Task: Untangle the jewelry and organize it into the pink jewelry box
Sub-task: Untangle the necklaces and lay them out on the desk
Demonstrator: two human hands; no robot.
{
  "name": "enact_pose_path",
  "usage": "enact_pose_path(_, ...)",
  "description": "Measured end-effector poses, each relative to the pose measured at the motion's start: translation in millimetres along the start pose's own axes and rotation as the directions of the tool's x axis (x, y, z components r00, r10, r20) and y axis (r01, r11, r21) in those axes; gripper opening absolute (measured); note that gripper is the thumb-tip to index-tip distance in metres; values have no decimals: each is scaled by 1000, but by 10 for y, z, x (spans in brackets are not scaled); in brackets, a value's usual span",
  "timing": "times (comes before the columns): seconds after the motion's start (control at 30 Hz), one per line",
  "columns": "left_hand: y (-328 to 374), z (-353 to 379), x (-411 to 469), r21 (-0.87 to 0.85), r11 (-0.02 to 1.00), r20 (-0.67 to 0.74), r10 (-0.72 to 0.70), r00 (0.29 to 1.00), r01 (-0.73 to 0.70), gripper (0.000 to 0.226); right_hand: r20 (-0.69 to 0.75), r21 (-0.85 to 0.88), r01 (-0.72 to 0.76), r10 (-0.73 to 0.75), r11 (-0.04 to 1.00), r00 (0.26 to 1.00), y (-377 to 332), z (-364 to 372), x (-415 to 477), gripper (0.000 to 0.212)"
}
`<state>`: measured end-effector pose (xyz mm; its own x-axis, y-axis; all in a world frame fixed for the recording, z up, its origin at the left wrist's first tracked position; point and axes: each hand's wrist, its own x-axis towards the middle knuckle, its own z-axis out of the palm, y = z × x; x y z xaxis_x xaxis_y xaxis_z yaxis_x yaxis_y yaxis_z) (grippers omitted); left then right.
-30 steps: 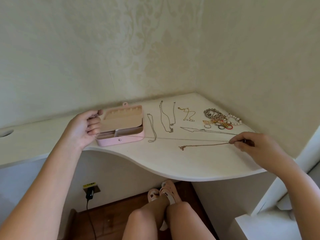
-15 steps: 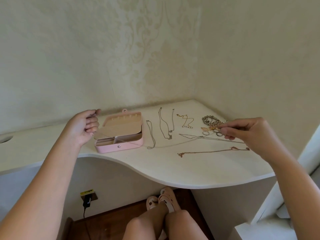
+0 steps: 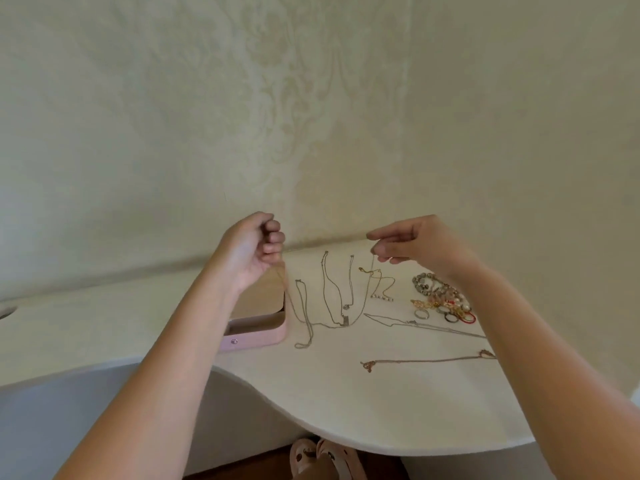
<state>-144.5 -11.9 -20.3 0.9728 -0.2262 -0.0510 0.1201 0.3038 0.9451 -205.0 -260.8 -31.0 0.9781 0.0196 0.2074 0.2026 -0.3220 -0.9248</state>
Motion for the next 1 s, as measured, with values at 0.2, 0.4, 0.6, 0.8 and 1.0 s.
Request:
enact_pose_path(0.2,-441,505,238,247,969,175,-67,982,22,13,-65,108,-26,33,994,997,182,98,335,24)
enact_pose_path(0.4,-903,675,438,379,922,194,0,981,-75,29,-36,333,-105,124,937,992,501,239,462,17)
enact_pose_path(0.6,-1049,694,492,250,955,111,135,985,-159,41,-117,388,-56,109,920,987,602,299,492,15)
enact_pose_path(0.8,-1057,582,503,227,955,102,172,980,-191,42,-22,369,-53,66,928,998,607,254,496,17)
enact_pose_path(1.0,-1015,525,485,231,942,111,222,969,-243,38,47,250,-28,16,968,999,531,94,463,17)
